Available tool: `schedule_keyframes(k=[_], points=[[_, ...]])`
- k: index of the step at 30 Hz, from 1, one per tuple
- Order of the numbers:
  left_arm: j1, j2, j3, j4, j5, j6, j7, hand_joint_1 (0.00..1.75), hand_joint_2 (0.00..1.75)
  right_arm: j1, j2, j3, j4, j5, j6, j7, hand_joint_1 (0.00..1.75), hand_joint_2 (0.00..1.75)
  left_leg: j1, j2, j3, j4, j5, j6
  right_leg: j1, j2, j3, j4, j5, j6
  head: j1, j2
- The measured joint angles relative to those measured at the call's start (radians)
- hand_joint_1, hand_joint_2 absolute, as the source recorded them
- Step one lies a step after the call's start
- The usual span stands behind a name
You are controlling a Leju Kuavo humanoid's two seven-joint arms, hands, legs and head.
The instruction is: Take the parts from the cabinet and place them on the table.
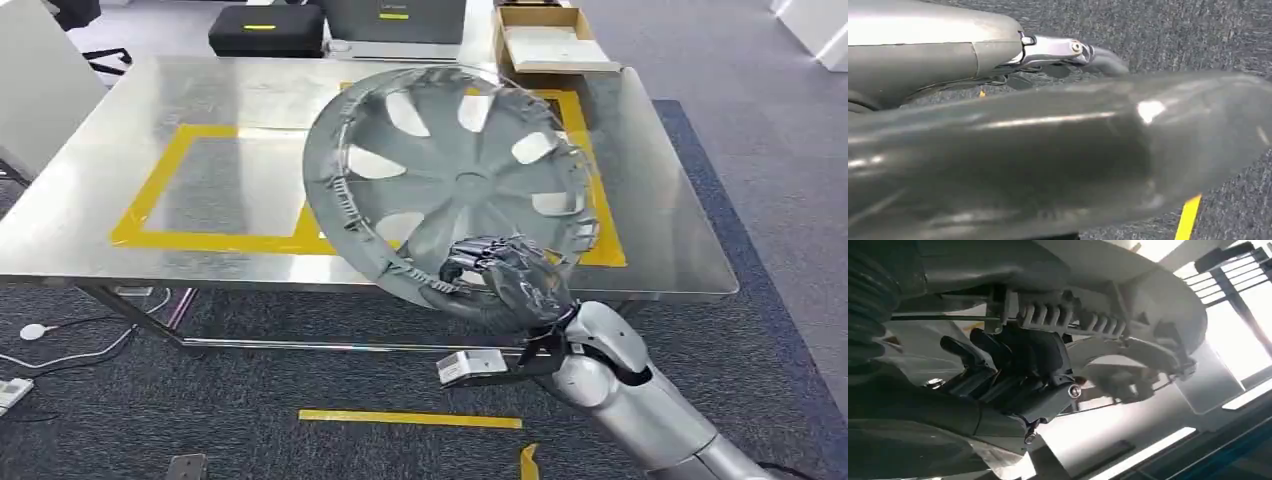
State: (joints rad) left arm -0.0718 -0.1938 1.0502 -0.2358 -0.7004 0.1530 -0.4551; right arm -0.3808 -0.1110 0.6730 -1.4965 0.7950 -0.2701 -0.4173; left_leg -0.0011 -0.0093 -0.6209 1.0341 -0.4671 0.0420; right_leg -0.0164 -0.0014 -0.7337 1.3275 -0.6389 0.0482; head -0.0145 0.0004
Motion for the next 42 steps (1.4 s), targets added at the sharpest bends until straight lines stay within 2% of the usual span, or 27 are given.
schedule_keyframes(k=[1,3,4,5,8,10,11,13,14,15,16,18,19,21,24,25,26,28,30,31,32,34,36,39,40,41,42], points=[[0.001,0.0,0.0,0.0,-0.002,-0.001,0.002,0.0,0.0,-0.008,0.0,0.007,0.01,0.007,0.008,0.003,1.75,1.75,-0.001,-0.001,0.005,0.0,-0.004,0.0,0.001,0.0,0.009,-0.042,0.042,-0.002,0.0,0.0],[-0.001,0.0,-0.001,0.0,-0.01,-0.004,0.007,0.0,0.0,-0.044,-0.001,0.029,0.035,0.021,0.034,0.015,1.75,1.75,-0.002,-0.003,0.021,0.002,-0.014,-0.004,0.003,0.0,0.078,-0.22,0.16,-0.012,0.0,0.0],[-0.001,-0.001,-0.001,0.0,-0.016,-0.006,0.009,0.0,0.0,-0.062,-0.002,0.04,0.052,0.024,0.045,0.024,1.75,1.75,-0.001,-0.004,0.022,0.002,-0.018,-0.007,0.005,0.001,0.099,-0.266,0.167,-0.017,-0.001,0.0],[-0.007,-0.001,-0.001,0.0,-0.018,-0.007,0.009,0.0,0.0,-0.086,-0.002,0.049,0.07,0.025,0.052,0.028,1.75,1.75,-0.008,-0.005,0.014,0.01,-0.019,-0.011,0.009,0.002,0.115,-0.285,0.164,-0.019,-0.004,0.0],[-0.003,-0.001,-0.002,0.0,-0.027,-0.01,0.011,0.0,0.0,-0.122,-0.003,0.066,0.106,0.029,0.063,0.037,1.75,1.75,-0.001,-0.005,0.008,0.002,-0.011,-0.025,0.014,0.003,0.113,-0.294,0.154,-0.027,0.001,0.0],[-0.004,0.0,-0.002,0.0,-0.031,-0.01,0.012,0.0,0.0,-0.148,-0.003,0.078,0.133,0.036,0.074,0.045,1.75,1.75,-0.002,-0.001,0.001,0.027,-0.03,-0.04,0.003,0.001,0.127,-0.309,0.158,-0.039,-0.002,0.0],[-0.006,0.0,-0.003,0.0,-0.036,-0.01,0.013,0.0,0.0,-0.168,-0.003,0.085,0.152,0.041,0.081,0.052,1.75,1.75,0.0,-0.001,-0.022,0.076,-0.053,-0.045,0.002,0.0,0.129,-0.309,0.156,-0.044,-0.003,0.0],[-0.008,0.0,-0.004,0.0,-0.043,-0.011,0.019,0.0,0.0,-0.202,-0.001,0.1,0.189,0.053,0.091,0.06,1.75,1.75,0.007,0.0,-0.103,0.233,-0.112,-0.054,0.002,0.0,0.135,-0.308,0.153,-0.049,-0.002,0.0],[-0.008,0.0,-0.005,0.0,-0.045,-0.011,0.022,0.0,0.0,-0.215,0.0,0.108,0.208,0.059,0.093,0.061,1.75,1.75,0.009,0.0,-0.139,0.294,-0.127,-0.057,0.002,0.0,0.138,-0.308,0.149,-0.05,-0.004,0.0],[-0.007,0.0,-0.006,0.0,-0.045,-0.011,0.024,0.0,0.0,-0.221,0.002,0.114,0.225,0.059,0.094,0.061,1.75,1.75,0.011,0.0,-0.152,0.307,-0.118,-0.058,0.002,0.0,0.142,-0.308,0.147,-0.05,-0.004,0.0],[-0.008,0.0,-0.008,0.0,-0.046,-0.011,0.024,0.0,0.0,-0.226,0.003,0.119,0.235,0.06,0.094,0.061,1.75,1.75,0.012,0.0,-0.144,0.278,-0.083,-0.058,0.002,0.0,0.149,-0.308,0.143,-0.048,-0.003,0.0],[-0.009,0.001,-0.01,0.0,-0.047,-0.011,0.024,0.0,0.0,-0.235,0.006,0.128,0.252,0.06,0.094,0.064,1.75,1.75,0.014,0.001,-0.075,0.111,0.023,-0.055,0.001,0.0,0.165,-0.308,0.133,-0.043,-0.003,0.0],[-0.008,0.001,-0.01,0.0,-0.047,-0.011,0.024,0.0,0.0,-0.24,0.006,0.131,0.259,0.06,0.094,0.065,1.75,1.75,0.014,0.003,-0.045,0.035,0.05,-0.052,0.002,0.0,0.167,-0.308,0.128,-0.037,-0.003,0.0],[-0.012,0.0,-0.01,0.0,-0.048,-0.011,0.024,0.0,0.0,-0.252,0.009,0.138,0.271,0.06,0.094,0.064,1.75,1.75,0.008,0.003,-0.033,0.013,0.027,-0.044,0.008,0.003,0.159,-0.304,0.126,-0.027,-0.003,0.0],[-0.01,0.0,-0.011,0.0,-0.048,-0.011,0.025,0.0,0.0,-0.264,0.01,0.148,0.282,0.061,0.094,0.064,1.75,1.75,0.007,0.001,-0.028,0.005,0.026,-0.028,0.006,0.0,0.166,-0.314,0.122,-0.01,-0.002,0.0],[-0.009,0.001,-0.011,0.0,-0.048,-0.011,0.025,0.0,0.0,-0.266,0.009,0.15,0.285,0.061,0.094,0.064,1.75,1.75,0.011,0.001,-0.022,-0.001,0.027,-0.021,0.003,0.0,0.155,-0.301,0.11,-0.007,-0.001,0.0],[-0.011,0.001,-0.011,0.0,-0.048,-0.011,0.025,0.0,0.0,-0.27,0.01,0.151,0.289,0.061,0.094,0.065,1.75,1.75,0.01,0.001,-0.02,-0.002,0.024,-0.014,0.004,0.0,0.134,-0.257,0.084,-0.008,0.002,0.0],[-0.014,0.0,-0.013,0.0,-0.052,-0.014,0.026,0.0,0.0,-0.28,0.01,0.159,0.306,0.082,0.103,0.073,1.75,1.75,0.008,0.001,-0.019,-0.001,0.021,-0.009,0.005,0.001,0.049,-0.1,0.02,-0.007,0.004,0.0],[-0.015,-0.002,-0.017,0.0,-0.061,-0.017,0.031,0.0,0.0,-0.294,0.016,0.171,0.341,0.103,0.109,0.082,1.75,1.75,0.005,0.001,-0.018,0.0,0.018,-0.005,0.005,0.001,-0.018,0.005,0.003,-0.006,0.004,0.0],[-0.017,-0.002,-0.02,0.0,-0.063,-0.017,0.032,0.0,0.0,-0.304,0.023,0.181,0.373,0.113,0.11,0.086,1.75,1.75,0.005,0.0,-0.014,0.0,0.016,-0.005,0.005,0.001,-0.02,-0.011,0.036,-0.007,0.004,0.0],[-0.018,-0.002,-0.021,0.0,-0.068,-0.017,0.033,0.0,0.0,-0.315,0.032,0.188,0.4,0.118,0.109,0.088,1.75,1.75,0.005,-0.001,-0.01,0.0,0.013,-0.005,0.005,0.001,0.001,-0.07,0.082,-0.009,0.005,0.0],[-0.023,-0.004,-0.025,0.0,-0.07,-0.017,0.037,0.0,0.0,-0.345,0.051,0.2,0.451,0.129,0.106,0.09,1.75,1.75,0.005,-0.003,-0.001,0.003,0.005,-0.012,0.005,0.0,0.084,-0.262,0.184,-0.017,0.004,0.0],[-0.03,-0.005,-0.027,0.0,-0.072,-0.017,0.042,0.0,0.0,-0.367,0.066,0.212,0.502,0.14,0.103,0.09,1.75,1.75,-0.001,-0.003,-0.011,0.01,0.003,-0.021,0.01,0.001,0.11,-0.302,0.165,-0.02,0.005,0.0],[-0.03,-0.008,-0.028,0.0,-0.079,-0.016,0.045,0.0,0.0,-0.389,0.095,0.241,0.587,0.189,0.075,0.103,1.75,1.75,0.003,-0.002,-0.011,0.005,0.007,-0.033,0.013,0.007,0.105,-0.297,0.164,-0.029,0.003,0.0],[-0.031,-0.007,-0.029,0.0,-0.08,-0.016,0.046,0.0,0.0,-0.4,0.105,0.251,0.617,0.209,0.07,0.113,1.75,1.75,0.005,-0.001,-0.016,0.009,-0.002,-0.04,0.004,0.004,0.113,-0.304,0.168,-0.036,0.005,0.0],[-0.032,-0.008,-0.03,0.0,-0.077,-0.016,0.048,0.0,0.0,-0.416,0.115,0.262,0.658,0.234,0.071,0.134,1.75,1.75,0.005,0.0,-0.021,0.031,-0.014,-0.048,0.004,0.003,0.118,-0.305,0.166,-0.039,0.0,0.0],[-0.035,-0.008,-0.03,0.0,-0.072,-0.017,0.05,0.0,0.0,-0.429,0.123,0.275,0.693,0.256,0.074,0.153,1.75,1.75,0.007,0.001,-0.047,0.089,-0.042,-0.054,0.004,0.001,0.122,-0.305,0.164,-0.044,-0.003,0.0]])
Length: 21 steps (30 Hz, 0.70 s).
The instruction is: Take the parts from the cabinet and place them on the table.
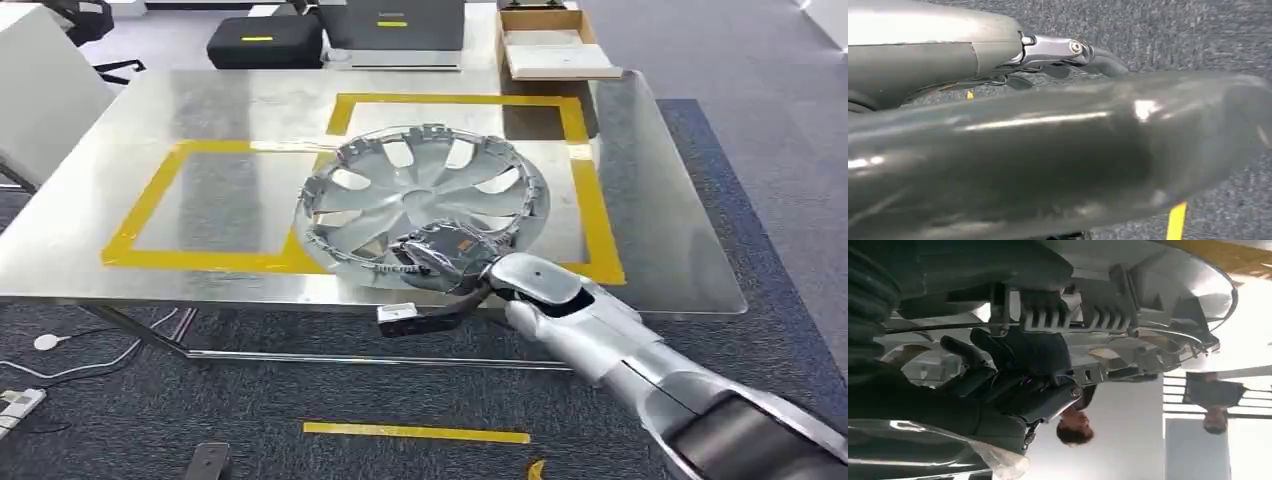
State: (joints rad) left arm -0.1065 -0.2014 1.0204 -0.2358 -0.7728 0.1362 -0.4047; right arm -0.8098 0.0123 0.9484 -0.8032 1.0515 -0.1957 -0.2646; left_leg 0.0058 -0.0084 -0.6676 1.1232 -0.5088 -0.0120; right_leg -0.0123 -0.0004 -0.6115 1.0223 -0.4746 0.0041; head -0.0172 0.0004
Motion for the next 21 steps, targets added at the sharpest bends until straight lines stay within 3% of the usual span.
schedule_keyframes(k=[2,3,4,5,7,8,9,11,13,14,15,17,18,19,20,21], points=[[-0.003,0.0,0.0,0.0,0.011,0.0,0.01,0.0,0.0,-0.012,0.012,0.029,0.098,0.04,-0.009,0.018,1.75,1.75,0.003,0.0,-0.078,0.156,-0.062,-0.006,0.001,-0.004,0.006,0.0,-0.005,-0.005,0.001,0.0],[-0.003,0.0,0.0,0.0,0.013,-0.001,0.011,0.0,0.0,-0.011,0.012,0.038,0.131,0.046,-0.017,0.017,1.75,1.75,0.004,0.001,-0.109,0.212,-0.074,-0.007,0.001,-0.006,0.008,0.0,-0.006,-0.006,0.001,0.0],[-0.001,0.0,0.0,0.0,0.013,-0.002,0.013,0.0,0.0,-0.01,0.014,0.044,0.155,0.047,-0.026,0.017,1.75,1.75,0.004,0.001,-0.116,0.217,-0.061,-0.008,0.001,-0.005,0.009,0.0,-0.008,-0.008,0.002,0.0],[-0.001,0.0,0.001,0.0,0.013,-0.002,0.013,0.0,0.0,-0.012,0.019,0.051,0.179,0.049,-0.027,0.018,1.75,1.75,0.005,0.001,-0.101,0.178,-0.025,-0.006,0.001,-0.002,0.012,0.0,-0.009,-0.007,0.0,0.0],[-0.005,0.0,0.001,0.0,0.013,-0.002,0.013,0.0,0.0,-0.015,0.022,0.059,0.21,0.05,-0.028,0.018,1.75,1.75,0.005,0.001,-0.033,0.024,0.065,0.0,0.001,0.002,0.02,0.0,-0.014,-0.002,0.0,0.0],[-0.005,0.0,0.001,0.0,0.013,-0.002,0.013,0.0,0.0,-0.018,0.025,0.063,0.221,0.05,-0.029,0.018,1.75,1.75,0.005,0.001,0.003,-0.058,0.086,0.005,0.0,0.003,0.023,0.0,-0.018,0.002,0.001,0.0],[-0.008,0.0,0.001,0.0,0.013,-0.003,0.012,0.0,0.0,-0.025,0.026,0.067,0.24,0.055,-0.029,0.019,1.75,1.75,0.0,0.0,0.016,-0.076,0.075,0.007,0.008,0.008,0.018,0.002,-0.02,0.008,0.0,0.0],[-0.011,-0.001,0.001,0.0,0.013,-0.012,0.008,0.0,0.0,-0.038,0.03,0.077,0.277,0.073,-0.029,0.027,1.75,1.75,-0.001,0.001,0.015,-0.082,0.068,0.014,0.007,0.008,0.016,-0.002,-0.018,0.018,0.002,0.0],[-0.011,0.0,0.001,0.0,0.012,-0.018,0.006,0.0,0.0,-0.056,0.031,0.086,0.309,0.095,-0.035,0.037,1.75,1.75,0.0,0.001,0.026,-0.09,0.069,0.026,0.006,0.008,0.023,-0.008,-0.021,0.031,0.002,0.0],[-0.012,-0.001,0.0,0.0,0.009,-0.018,0.006,0.0,0.0,-0.062,0.03,0.088,0.329,0.099,-0.039,0.046,1.75,1.75,0.004,0.003,0.033,-0.098,0.071,0.034,0.004,0.008,0.013,0.009,-0.038,0.034,0.003,0.0],[-0.014,-0.001,-0.002,0.0,0.008,-0.018,0.007,0.0,0.0,-0.066,0.027,0.09,0.346,0.1,-0.043,0.052,1.75,1.75,0.004,0.003,0.034,-0.098,0.071,0.041,0.004,0.007,-0.006,0.053,-0.064,0.034,0.005,0.0],[-0.015,0.0,-0.005,0.0,0.003,-0.016,0.011,0.0,0.0,-0.073,0.021,0.09,0.375,0.094,-0.056,0.064,1.75,1.75,0.002,0.003,0.034,-0.098,0.069,0.044,0.003,0.007,-0.089,0.22,-0.136,0.037,0.006,0.0],[-0.015,0.001,-0.005,0.0,0.003,-0.015,0.012,0.0,0.0,-0.074,0.018,0.09,0.389,0.09,-0.063,0.066,1.75,1.75,0.001,0.003,0.034,-0.098,0.069,0.045,0.003,0.007,-0.127,0.291,-0.157,0.04,0.007,0.0],[-0.014,0.002,-0.005,0.0,0.003,-0.015,0.013,0.0,0.0,-0.074,0.014,0.09,0.399,0.088,-0.064,0.066,1.75,1.75,0.001,0.003,0.035,-0.098,0.068,0.046,0.003,0.007,-0.139,0.308,-0.15,0.04,0.007,0.0],[-0.013,0.002,-0.005,0.0,0.003,-0.015,0.013,0.0,0.0,-0.077,0.012,0.091,0.407,0.088,-0.064,0.066,1.75,1.75,0.001,0.003,0.037,-0.098,0.068,0.046,0.003,0.007,-0.127,0.278,-0.121,0.039,0.008,0.0],[-0.013,0.003,-0.005,0.0,0.003,-0.015,0.013,0.0,0.0,-0.083,0.011,0.091,0.413,0.088,-0.064,0.067,1.75,1.75,0.001,0.002,0.038,-0.098,0.068,0.046,0.003,0.007,-0.093,0.206,-0.078,0.036,0.008,0.0]])
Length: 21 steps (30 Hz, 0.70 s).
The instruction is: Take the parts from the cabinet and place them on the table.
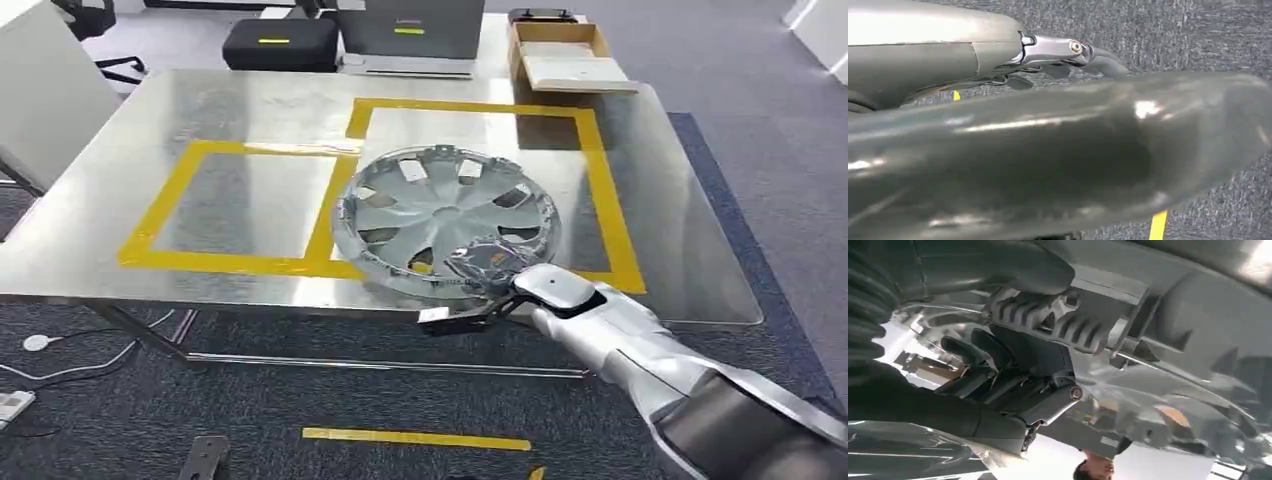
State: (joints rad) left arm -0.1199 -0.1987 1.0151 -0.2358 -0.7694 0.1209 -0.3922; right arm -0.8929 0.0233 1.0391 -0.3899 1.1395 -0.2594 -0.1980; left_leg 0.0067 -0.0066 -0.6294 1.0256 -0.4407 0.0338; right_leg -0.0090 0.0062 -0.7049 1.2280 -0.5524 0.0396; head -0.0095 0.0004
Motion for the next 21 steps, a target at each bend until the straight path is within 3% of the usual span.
schedule_keyframes(k=[1,2,3,6,8,9,11,12,13,14,15,17,18,20,21], points=[[0.0,0.0,0.0,0.0,0.0,0.0,0.0,0.0,0.0,-0.007,0.0,0.0,0.005,0.0,0.001,0.0,1.75,1.75,0.0,-0.001,0.002,0.0,0.0,0.0,0.0,-0.001,0.05,-0.098,0.045,-0.006,0.0,0.0],[-0.001,0.0,0.0,0.0,0.0,0.0,0.0,0.0,0.0,-0.012,0.0,0.001,0.01,0.0,0.002,0.0,1.75,1.75,-0.001,-0.001,0.003,0.0,0.0,-0.001,0.001,-0.002,0.096,-0.182,0.074,-0.011,0.0,0.0],[-0.002,-0.001,-0.001,0.0,0.0,0.0,0.0,0.0,0.0,-0.015,0.0,0.002,0.014,0.0,0.002,0.001,1.75,1.75,-0.007,-0.002,0.001,0.003,-0.001,-0.007,0.007,-0.005,0.112,-0.216,0.059,-0.012,-0.001,0.0],[0.0,0.0,-0.001,0.0,0.0,0.001,0.0,0.0,0.0,-0.017,0.0,0.003,0.019,0.0,0.001,0.002,1.75,1.75,-0.002,-0.003,0.003,-0.001,0.006,-0.023,0.01,0.0,0.118,-0.216,0.068,-0.02,-0.002,0.0],[-0.001,0.003,-0.001,0.0,0.0,0.005,-0.001,0.0,0.0,-0.018,0.0,0.0,0.021,-0.003,0.002,0.021,1.75,1.75,-0.002,-0.003,0.001,0.006,-0.004,-0.034,-0.001,-0.004,0.128,-0.23,0.079,-0.033,-0.002,0.0],[-0.001,0.003,-0.001,0.0,0.0,0.006,-0.004,0.0,0.0,-0.019,-0.001,-0.002,0.024,-0.003,0.001,0.03,1.75,1.75,-0.003,-0.001,-0.011,0.037,-0.03,-0.04,-0.002,-0.005,0.129,-0.232,0.08,-0.038,-0.008,0.0],[0.001,0.007,-0.001,0.0,0.0,0.006,-0.007,0.0,0.0,-0.022,-0.012,-0.011,0.03,-0.01,0.001,0.038,1.75,1.75,0.004,-0.001,-0.075,0.191,-0.111,-0.05,-0.002,-0.009,0.129,-0.232,0.08,-0.038,-0.008,0.0],[0.004,0.008,-0.001,0.0,0.001,0.005,-0.01,0.0,0.0,-0.024,-0.019,-0.016,0.033,-0.016,0.0,0.04,1.75,1.75,0.005,-0.001,-0.106,0.264,-0.139,-0.053,-0.002,-0.01,0.129,-0.231,0.08,-0.038,-0.008,0.0],[0.007,0.008,-0.001,0.0,0.001,0.0,-0.011,0.0,0.0,-0.026,-0.025,-0.022,0.036,-0.023,-0.001,0.044,1.75,1.75,0.006,0.0,-0.122,0.302,-0.147,-0.055,-0.002,-0.011,0.129,-0.231,0.08,-0.038,-0.009,0.0],[0.012,0.01,-0.001,0.0,0.005,-0.01,-0.014,0.0,0.0,-0.027,-0.03,-0.032,0.039,-0.03,-0.003,0.05,1.75,1.75,0.009,0.0,-0.117,0.295,-0.129,-0.057,-0.003,-0.01,0.129,-0.231,0.08,-0.038,-0.008,0.0],[0.014,0.012,0.0,0.0,0.01,-0.029,-0.019,0.0,1.75,-0.027,-0.037,-0.047,0.041,-0.035,-0.008,0.061,0.0,0.0,0.012,0.0,-0.091,0.243,-0.093,-0.057,-0.003,-0.01,0.129,-0.23,0.08,-0.037,-0.008,0.0],[0.016,0.014,0.0,0.0,0.016,-0.056,-0.024,0.0,1.75,-0.029,-0.046,-0.067,0.046,-0.028,-0.021,0.081,0.0,0.0,0.018,0.0,-0.007,0.071,-0.011,-0.06,-0.007,-0.01,0.13,-0.226,0.076,-0.03,-0.008,0.0],[0.018,0.013,0.0,0.0,0.019,-0.074,-0.025,0.0,1.75,-0.032,-0.05,-0.078,0.047,-0.016,-0.044,0.099,0.0,0.0,0.016,-0.002,0.02,0.021,-0.019,-0.062,-0.003,-0.007,0.126,-0.221,0.073,-0.021,-0.007,0.0],[0.022,0.013,-0.001,0.0,0.018,-0.084,-0.021,0.0,1.75,-0.038,-0.052,-0.098,0.047,-0.001,-0.116,0.144,0.0,0.0,0.011,0.0,0.017,0.009,-0.022,-0.045,-0.002,0.001,0.115,-0.218,0.077,-0.009,-0.007,0.0],[0.024,0.014,0.0,0.0,0.018,-0.08,-0.017,0.0,0.0,-0.037,-0.053,-0.109,0.048,0.002,-0.145,0.162,0.0,0.0,0.007,0.0,0.016,0.01,-0.023,-0.038,-0.004,0.001,0.116,-0.223,0.078,-0.004,-0.01,0.0]])
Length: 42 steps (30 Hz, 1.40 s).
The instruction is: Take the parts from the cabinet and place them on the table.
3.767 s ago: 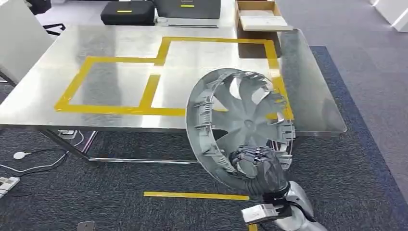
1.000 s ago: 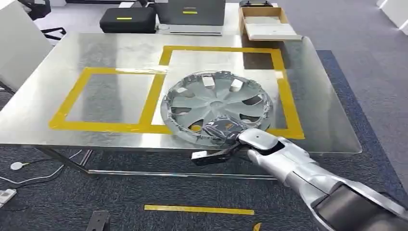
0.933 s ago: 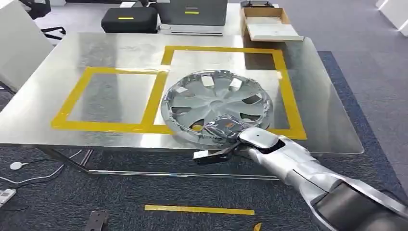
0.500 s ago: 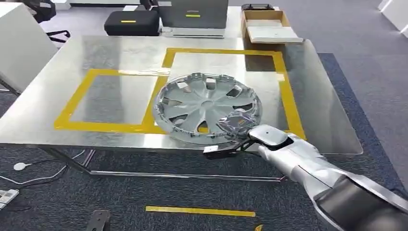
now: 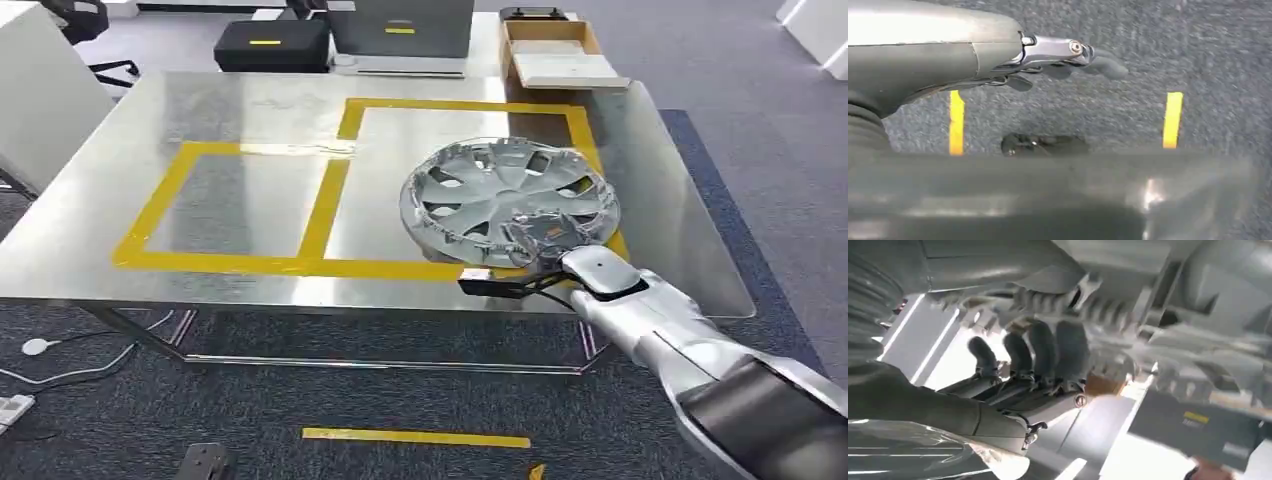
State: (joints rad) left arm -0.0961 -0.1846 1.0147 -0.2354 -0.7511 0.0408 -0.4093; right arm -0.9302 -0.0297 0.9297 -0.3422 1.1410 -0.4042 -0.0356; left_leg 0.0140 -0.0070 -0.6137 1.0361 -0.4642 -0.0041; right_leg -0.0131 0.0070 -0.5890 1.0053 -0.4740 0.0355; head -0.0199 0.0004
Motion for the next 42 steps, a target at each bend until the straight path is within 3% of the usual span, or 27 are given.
schedule_keyframes(k=[2,3,9,10,11,12,13,14,15,17,18,19,20,22,24,25,26,30,31,34,36,37,38,40,41,42], points=[[0.002,0.001,0.0,0.0,0.0,0.011,0.003,0.0,0.0,-0.001,-0.004,-0.027,0.0,-0.003,-0.028,0.02,0.0,0.0,0.004,0.001,0.004,-0.011,0.009,0.019,-0.005,-0.001,-0.006,0.0,-0.008,0.013,0.0,0.0],[0.001,0.0,0.0,0.0,0.0,0.015,0.003,0.0,0.0,-0.003,-0.008,-0.038,0.0,-0.006,-0.036,0.025,0.0,0.0,0.003,0.002,0.004,-0.012,0.009,0.025,-0.005,-0.002,-0.021,0.027,-0.029,0.014,0.005,0.0],[0.0,0.0,0.0,0.0,0.0,0.016,0.003,0.0,0.0,-0.004,-0.008,-0.046,0.0,-0.007,-0.038,0.025,0.0,0.0,0.003,0.001,0.004,-0.012,0.009,0.028,-0.005,-0.003,-0.033,0.054,-0.046,0.014,0.007,0.0],[0.0,0.0,0.0,0.0,0.0,0.017,0.004,0.0,0.0,-0.005,-0.008,-0.053,0.0,-0.008,-0.04,0.026,0.0,0.0,0.003,0.002,0.004,-0.012,0.01,0.031,-0.005,-0.002,-0.045,0.08,-0.059,0.014,0.009,0.0],[-0.001,0.0,0.0,0.0,0.0,0.018,0.005,0.0,0.0,-0.004,-0.008,-0.07,0.0,-0.01,-0.048,0.024,0.0,0.0,0.0,0.002,0.003,-0.012,0.009,0.034,-0.005,-0.002,-0.107,0.209,-0.111,0.015,0.007,0.0],[0.003,0.0,0.0,0.0,-0.01,0.02,0.013,0.0,0.0,0.009,-0.012,-0.136,-0.008,0.012,-0.13,0.006,0.0,0.0,-0.007,-0.001,0.006,-0.01,0.006,0.038,-0.004,-0.002,-0.131,0.213,-0.049,0.008,0.009,0.0],[0.002,0.0,0.0,0.0,-0.012,0.02,0.013,0.0,0.0,0.009,-0.012,-0.155,-0.019,0.012,-0.153,0.003,0.0,0.0,-0.007,-0.001,0.008,-0.01,0.005,0.037,-0.002,-0.003,-0.082,0.106,0.005,0.001,0.009,0.0],[0.002,0.0,0.0,0.0,-0.013,0.02,0.013,0.0,0.0,0.008,-0.012,-0.176,-0.029,0.011,-0.173,-0.001,0.0,0.0,-0.007,-0.001,0.008,-0.01,0.003,0.033,0.001,-0.004,-0.05,0.031,0.026,-0.005,0.009,0.0],[0.001,0.0,0.0,0.0,-0.016,0.019,0.013,0.0,0.0,0.007,-0.011,-0.197,-0.039,0.008,-0.194,-0.006,0.0,0.0,-0.014,-0.001,0.003,-0.007,0.001,0.029,0.005,-0.005,-0.025,0.01,0.013,-0.006,0.008,0.0],[0.002,0.0,0.0,0.0,-0.018,0.015,0.011,0.0,0.0,0.011,-0.011,-0.228,-0.057,0.005,-0.216,-0.014,0.0,0.0,-0.011,0.0,0.002,-0.009,0.005,0.02,0.007,-0.005,-0.028,0.009,0.013,-0.007,0.008,0.0],[0.003,-0.001,0.0,0.0,-0.018,0.015,0.008,0.0,0.0,0.016,-0.011,-0.25,-0.073,0.003,-0.225,-0.023,0.0,0.0,-0.009,0.0,0.004,-0.014,0.006,0.013,0.01,-0.005,-0.028,0.01,0.011,-0.013,0.008,0.0],[0.003,-0.001,0.0,0.0,-0.019,0.014,0.005,0.0,0.0,0.018,-0.011,-0.268,-0.086,0.002,-0.231,-0.031,0.0,0.0,-0.011,-0.001,0.006,-0.013,0.003,0.007,0.003,-0.006,-0.022,0.001,0.016,-0.019,0.01,0.0],[0.003,0.0,0.0,0.0,-0.02,0.014,0.003,0.0,0.0,0.019,-0.011,-0.29,-0.101,-0.002,-0.234,-0.042,0.0,0.0,-0.008,0.001,0.002,0.003,-0.014,0.0,-0.001,-0.009,-0.018,-0.003,0.024,-0.025,0.007,0.0],[0.002,0.0,0.0,0.0,-0.025,0.014,0.003,0.0,0.0,0.02,-0.005,-0.323,-0.127,-0.006,-0.243,-0.061,0.0,0.0,-0.006,0.001,-0.028,0.084,-0.073,-0.007,-0.001,-0.009,-0.018,-0.002,0.024,-0.029,0.006,0.0],[0.002,0.0,0.0,0.0,-0.029,0.017,0.004,0.0,0.0,0.032,-0.002,-0.354,-0.154,-0.011,-0.246,-0.085,0.0,0.0,-0.004,0.001,-0.091,0.246,-0.151,-0.014,0.001,-0.009,-0.019,-0.001,0.025,-0.031,0.006,0.0],[0.003,0.0,0.0,0.0,-0.029,0.021,0.003,0.0,0.0,0.044,-0.001,-0.372,-0.173,-0.022,-0.25,-0.106,0.0,0.0,-0.004,0.001,-0.102,0.28,-0.161,-0.015,0.001,-0.009,-0.02,0.001,0.025,-0.031,0.006,0.0],[0.004,0.0,0.0,0.0,-0.03,0.024,-0.003,0.0,0.0,0.061,0.0,-0.386,-0.196,-0.034,-0.255,-0.125,0.0,0.0,-0.004,0.001,-0.094,0.271,-0.146,-0.015,0.002,-0.009,-0.02,0.002,0.025,-0.031,0.006,0.0],[0.005,0.0,0.0,0.0,-0.03,0.033,-0.019,0.0,0.0,0.111,0.0,-0.447,-0.303,-0.06,-0.275,-0.189,0.0,0.0,-0.004,0.001,0.021,0.051,-0.026,-0.008,0.002,-0.01,-0.024,0.01,0.024,-0.031,0.006,0.0],[0.003,0.0,0.0,0.0,-0.03,0.035,-0.022,0.0,0.0,0.122,0.0,-0.466,-0.338,-0.066,-0.276,-0.2,0.0,0.0,-0.005,0.001,0.048,0.001,-0.035,-0.003,0.004,-0.009,-0.028,0.012,0.026,-0.025,0.007,0.0],[0.007,0.0,0.0,0.0,-0.029,0.042,-0.023,0.0,0.0,0.163,0.0,-0.505,-0.42,-0.104,-0.276,-0.238,0.0,0.0,-0.012,-0.001,0.038,-0.005,-0.022,0.01,0.004,-0.009,-0.036,0.01,0.038,-0.006,0.007,0.0],[0.012,0.0,0.0,0.0,-0.029,0.043,-0.023,0.0,0.0,0.189,0.0,-0.527,-0.459,-0.113,-0.276,-0.248,0.0,0.0,-0.006,0.003,0.036,-0.023,-0.003,0.03,0.001,-0.008,-0.044,0.011,0.037,0.007,0.007,0.0],[0.011,0.002,0.0,0.0,-0.029,0.044,-0.024,0.0,0.0,0.196,0.0,-0.534,-0.472,-0.115,-0.276,-0.251,0.0,0.0,-0.007,0.006,0.03,-0.023,0.005,0.036,0.0,-0.007,-0.061,0.028,0.007,0.01,0.009,0.0],[0.01,0.002,0.0,0.0,-0.029,0.044,-0.024,0.0,0.0,0.201,0.0,-0.541,-0.487,-0.115,-0.276,-0.253,0.0,0.0,-0.008,0.006,0.02,-0.023,0.012,0.044,0.001,-0.007,-0.078,0.083,-0.047,0.012,0.011,0.0],[0.01,0.002,0.0,0.0,-0.029,0.044,-0.025,0.0,0.0,0.213,0.0,-0.549,-0.505,-0.121,-0.276,-0.254,0.0,0.0,-0.009,0.007,-0.001,-0.023,0.027,0.045,0.001,-0.007,-0.128,0.247,-0.145,0.016,0.011,0.0],[0.01,0.002,0.0,0.0,-0.029,0.045,-0.026,0.0,0.0,0.224,0.0,-0.552,-0.517,-0.139,-0.276,-0.266,0.0,0.0,-0.009,0.007,-0.012,-0.023,0.034,0.046,0.001,-0.007,-0.139,0.302,-0.167,0.017,0.012,0.0],[0.01,0.002,0.0,0.0,-0.029,0.045,-0.028,0.0,0.0,0.243,0.0,-0.56,-0.536,-0.169,-0.276,-0.288,0.0,0.0,-0.009,0.007,-0.022,-0.022,0.042,0.046,0.0,-0.007,-0.131,0.316,-0.158,0.018,0.012,0.0]])
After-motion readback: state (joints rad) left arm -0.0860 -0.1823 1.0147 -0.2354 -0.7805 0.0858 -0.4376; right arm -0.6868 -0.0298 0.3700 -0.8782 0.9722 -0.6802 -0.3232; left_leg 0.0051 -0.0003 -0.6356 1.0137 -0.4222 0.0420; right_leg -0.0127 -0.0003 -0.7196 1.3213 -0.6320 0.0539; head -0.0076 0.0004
